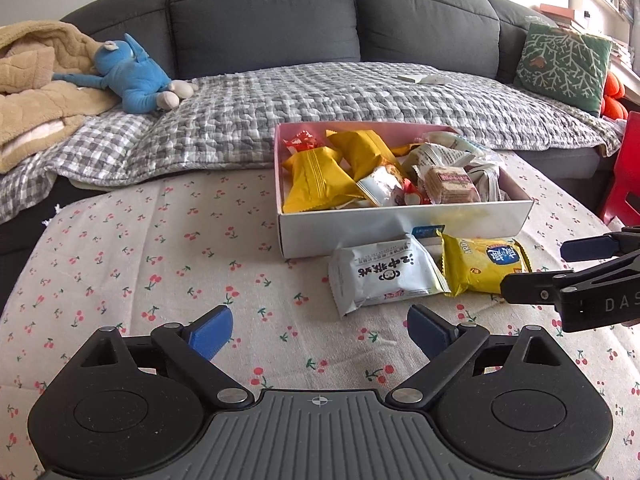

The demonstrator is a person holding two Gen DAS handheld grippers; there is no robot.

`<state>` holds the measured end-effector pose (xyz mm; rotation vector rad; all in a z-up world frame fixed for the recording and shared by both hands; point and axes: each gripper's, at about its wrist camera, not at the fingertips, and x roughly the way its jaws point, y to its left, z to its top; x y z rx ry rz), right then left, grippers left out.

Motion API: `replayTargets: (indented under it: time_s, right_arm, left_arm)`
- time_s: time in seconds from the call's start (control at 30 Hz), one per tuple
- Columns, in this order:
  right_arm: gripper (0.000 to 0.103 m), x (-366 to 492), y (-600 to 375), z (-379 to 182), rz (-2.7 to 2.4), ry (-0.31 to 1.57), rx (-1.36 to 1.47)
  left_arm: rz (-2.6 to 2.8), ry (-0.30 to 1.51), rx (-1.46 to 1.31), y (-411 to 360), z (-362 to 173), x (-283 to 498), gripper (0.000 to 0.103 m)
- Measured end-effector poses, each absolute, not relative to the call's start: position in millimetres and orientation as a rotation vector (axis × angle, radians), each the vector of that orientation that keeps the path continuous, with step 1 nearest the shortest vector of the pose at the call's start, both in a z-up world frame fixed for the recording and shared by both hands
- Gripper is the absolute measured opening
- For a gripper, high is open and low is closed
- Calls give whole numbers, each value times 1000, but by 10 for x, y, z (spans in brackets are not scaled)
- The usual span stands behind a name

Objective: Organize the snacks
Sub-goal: 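Withdraw both tools from the box toward the white and yellow packets, then grasp the white printed packet with the left tool while the right tool grasps the yellow wafer packet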

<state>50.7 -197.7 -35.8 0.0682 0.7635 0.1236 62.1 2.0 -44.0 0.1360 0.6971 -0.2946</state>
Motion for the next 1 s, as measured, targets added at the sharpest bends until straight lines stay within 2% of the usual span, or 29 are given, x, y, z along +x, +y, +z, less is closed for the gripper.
replayTargets:
  time_s: [0.33, 0.53, 0.6, 0.67, 1.0]
  right_arm:
    - [95, 755, -1968, -490, 88, 791, 194]
    - [84, 821, -1983, -588, 73, 784, 196]
    - [75, 802, -2000, -571, 87, 777, 179]
    - [71, 781, -2037, -556, 93, 776, 172]
    - [72, 598, -2407, -545, 59, 770, 181]
  left_arm:
    - [-296, 738, 144, -74, -590, 702, 96]
    - [-282, 741, 143, -119, -628, 773, 96]
    - [-282, 740, 140, -144, -636, 809, 96]
    - [-285, 741, 134, -172, -646, 844, 96]
    - [-304, 743, 85, -394, -675, 999, 96]
